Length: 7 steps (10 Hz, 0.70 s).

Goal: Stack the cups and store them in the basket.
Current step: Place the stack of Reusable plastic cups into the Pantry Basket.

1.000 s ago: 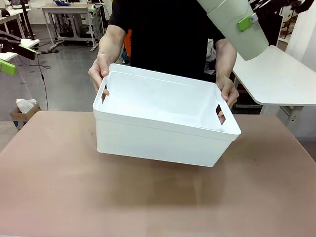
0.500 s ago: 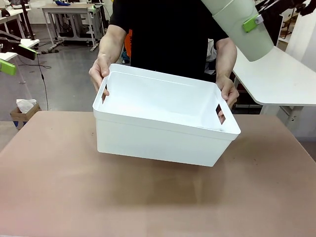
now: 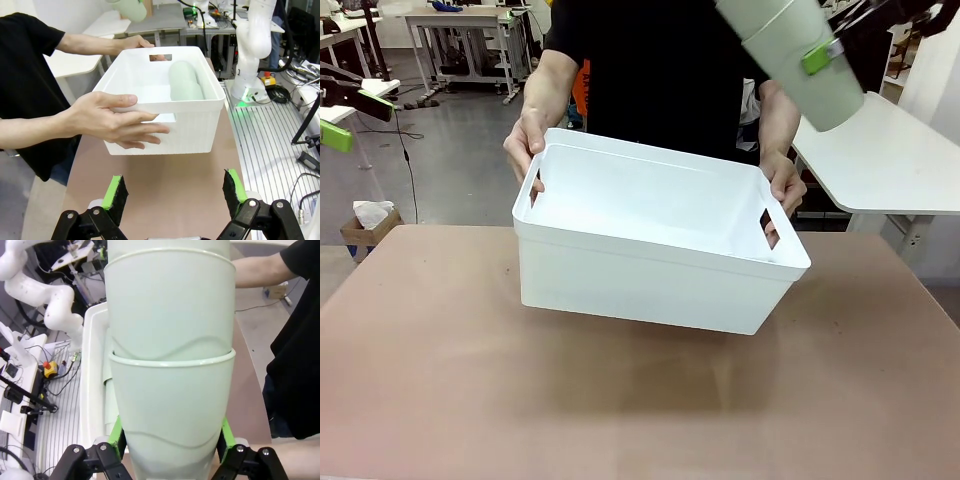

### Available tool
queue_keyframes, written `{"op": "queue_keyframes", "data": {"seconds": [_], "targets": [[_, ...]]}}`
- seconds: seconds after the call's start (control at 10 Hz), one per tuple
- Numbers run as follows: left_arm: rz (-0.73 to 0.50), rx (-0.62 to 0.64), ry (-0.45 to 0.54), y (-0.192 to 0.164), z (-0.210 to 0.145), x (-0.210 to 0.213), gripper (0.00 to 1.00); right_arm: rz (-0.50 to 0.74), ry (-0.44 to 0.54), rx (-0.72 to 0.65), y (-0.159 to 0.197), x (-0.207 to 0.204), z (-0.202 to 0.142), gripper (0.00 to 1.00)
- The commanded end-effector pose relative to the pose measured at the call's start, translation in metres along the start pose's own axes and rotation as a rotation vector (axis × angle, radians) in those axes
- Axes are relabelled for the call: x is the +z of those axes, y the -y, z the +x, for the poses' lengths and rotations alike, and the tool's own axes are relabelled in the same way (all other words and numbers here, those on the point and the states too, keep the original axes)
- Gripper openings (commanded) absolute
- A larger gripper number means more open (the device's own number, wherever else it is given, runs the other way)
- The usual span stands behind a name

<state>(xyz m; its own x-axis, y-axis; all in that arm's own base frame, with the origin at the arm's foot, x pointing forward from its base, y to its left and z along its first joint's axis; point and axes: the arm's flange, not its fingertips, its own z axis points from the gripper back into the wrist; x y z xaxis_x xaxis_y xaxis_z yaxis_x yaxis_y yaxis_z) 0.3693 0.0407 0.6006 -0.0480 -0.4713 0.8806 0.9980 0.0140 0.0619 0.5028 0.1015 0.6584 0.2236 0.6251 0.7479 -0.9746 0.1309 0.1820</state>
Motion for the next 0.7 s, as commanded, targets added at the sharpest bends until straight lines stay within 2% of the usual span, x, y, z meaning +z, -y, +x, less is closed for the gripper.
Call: {"op": "queue_keyframes", "data": {"seconds": [0.0,0.6], "targets": [[-0.004,0.011,-0.002,0.001,0.004,0.001,1.0,-0.085,-0.032,0.016,-0.013,-0.037,0.005,0.86],[-0.004,0.011,-0.002,0.001,0.004,0.001,1.0,-0.129,-0.143,0.088,-0.055,-0.133,0.025,0.86]]}}
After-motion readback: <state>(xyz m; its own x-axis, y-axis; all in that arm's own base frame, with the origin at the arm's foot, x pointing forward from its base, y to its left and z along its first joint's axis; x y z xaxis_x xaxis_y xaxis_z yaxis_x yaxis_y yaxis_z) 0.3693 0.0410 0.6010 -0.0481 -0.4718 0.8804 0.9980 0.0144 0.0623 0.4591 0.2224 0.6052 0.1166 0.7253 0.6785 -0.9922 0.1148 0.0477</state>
